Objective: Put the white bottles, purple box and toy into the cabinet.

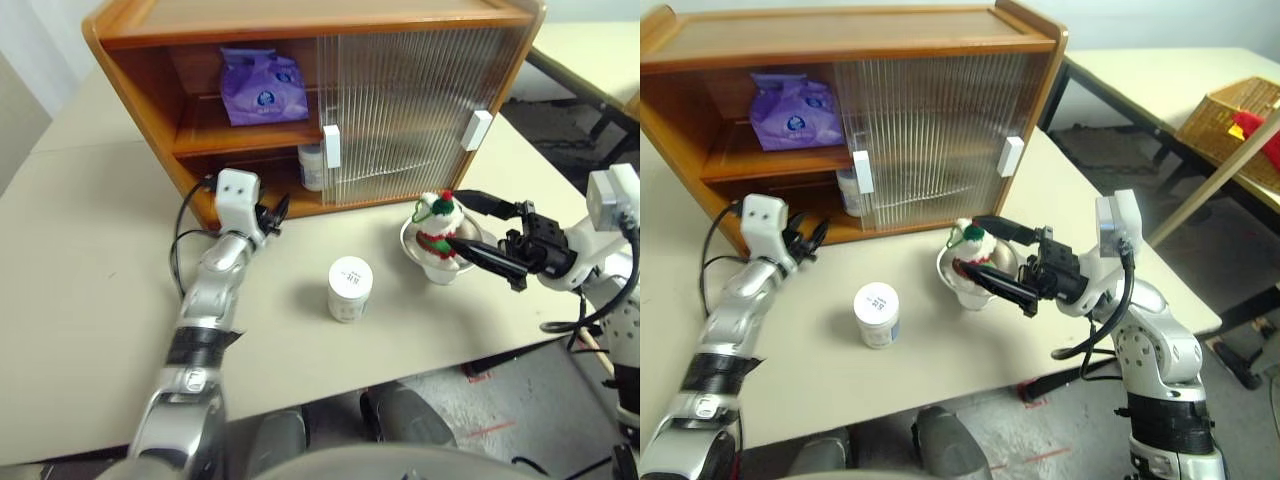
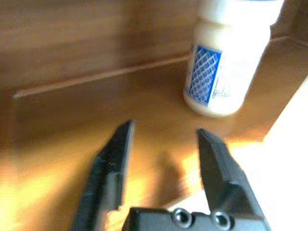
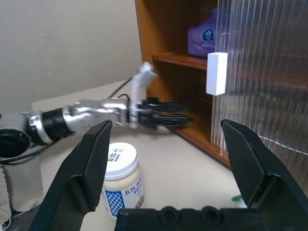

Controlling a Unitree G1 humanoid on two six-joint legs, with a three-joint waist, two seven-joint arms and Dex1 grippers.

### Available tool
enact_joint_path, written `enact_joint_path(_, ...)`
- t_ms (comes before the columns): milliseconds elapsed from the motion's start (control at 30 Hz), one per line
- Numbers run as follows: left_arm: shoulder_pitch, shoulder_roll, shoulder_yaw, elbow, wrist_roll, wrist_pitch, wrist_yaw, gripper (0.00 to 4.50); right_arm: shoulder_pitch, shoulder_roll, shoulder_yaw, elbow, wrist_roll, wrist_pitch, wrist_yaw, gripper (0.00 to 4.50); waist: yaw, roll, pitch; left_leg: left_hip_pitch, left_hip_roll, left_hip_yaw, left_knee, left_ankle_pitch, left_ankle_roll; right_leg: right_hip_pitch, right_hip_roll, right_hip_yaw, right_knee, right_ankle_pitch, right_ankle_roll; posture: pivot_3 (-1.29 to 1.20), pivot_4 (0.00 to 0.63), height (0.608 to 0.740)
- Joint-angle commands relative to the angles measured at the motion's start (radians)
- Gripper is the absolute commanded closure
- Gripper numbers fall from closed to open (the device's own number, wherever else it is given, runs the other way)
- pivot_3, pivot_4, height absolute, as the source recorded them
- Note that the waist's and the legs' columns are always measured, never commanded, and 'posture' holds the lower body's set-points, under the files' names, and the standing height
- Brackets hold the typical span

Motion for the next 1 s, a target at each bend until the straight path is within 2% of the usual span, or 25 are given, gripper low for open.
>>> enact_joint_path(33,0.072,0.080,0.011,-0.095,-0.109,0.013,-0.203,0.40,-0.015,-0.006,0.009,0.022,0.011,0.012,0.031,0.00,0.012,0.000,0.000,0.000,0.000,0.000,0.000,0.000,0.000,0.000,0.000,0.000,0.000,0.004,-0.007,-0.17,0.069,0.740)
enact_joint_path(67,0.099,0.122,0.003,-0.108,-0.127,-0.010,-0.283,0.09,-0.019,-0.008,0.012,0.029,0.014,0.017,0.043,0.00,0.017,0.000,0.000,0.000,0.000,-0.001,0.000,0.000,0.000,0.000,0.000,0.000,0.000,0.004,-0.008,-0.17,0.069,0.740)
enact_joint_path(200,0.171,0.264,-0.038,-0.138,-0.198,-0.098,-0.598,0.02,-0.042,-0.015,0.022,0.063,0.000,0.018,0.083,0.00,0.038,0.000,0.000,0.000,0.004,-0.009,-0.002,-0.002,-0.001,-0.004,-0.001,0.001,0.001,0.006,-0.014,-0.15,0.072,0.740)
enact_joint_path(400,0.157,0.304,-0.134,-0.140,-0.230,-0.137,-0.824,0.02,-0.059,-0.012,0.025,0.085,-0.012,0.013,0.112,0.00,0.063,0.004,-0.002,-0.004,0.009,-0.015,-0.004,-0.003,-0.003,-0.012,-0.003,0.002,0.002,0.008,-0.022,-0.16,0.074,0.740)
enact_joint_path(567,0.082,0.252,-0.226,-0.079,-0.157,-0.239,-0.861,0.02,-0.051,-0.017,0.018,0.091,-0.020,0.005,0.133,0.00,0.066,0.007,-0.004,-0.016,0.013,-0.014,-0.003,-0.002,-0.004,-0.022,-0.001,0.001,0.004,0.011,-0.023,-0.17,0.073,0.740)
enact_joint_path(733,0.014,0.197,-0.300,-0.026,-0.133,-0.224,-0.878,0.02,-0.035,-0.024,0.004,0.042,-0.009,0.025,0.107,0.00,0.062,0.008,-0.004,-0.016,0.015,-0.011,-0.003,-0.002,-0.004,-0.022,0.000,0.001,0.004,0.012,-0.021,-0.19,0.075,0.740)
enact_joint_path(1000,0.015,0.188,-0.359,0.006,-0.123,-0.187,-0.911,0.02,-0.029,-0.038,-0.003,0.008,-0.002,0.049,0.067,0.00,0.045,0.008,-0.004,-0.016,0.018,-0.009,-0.003,-0.002,-0.003,-0.021,0.001,0.003,0.002,0.013,-0.018,-0.21,0.076,0.740)
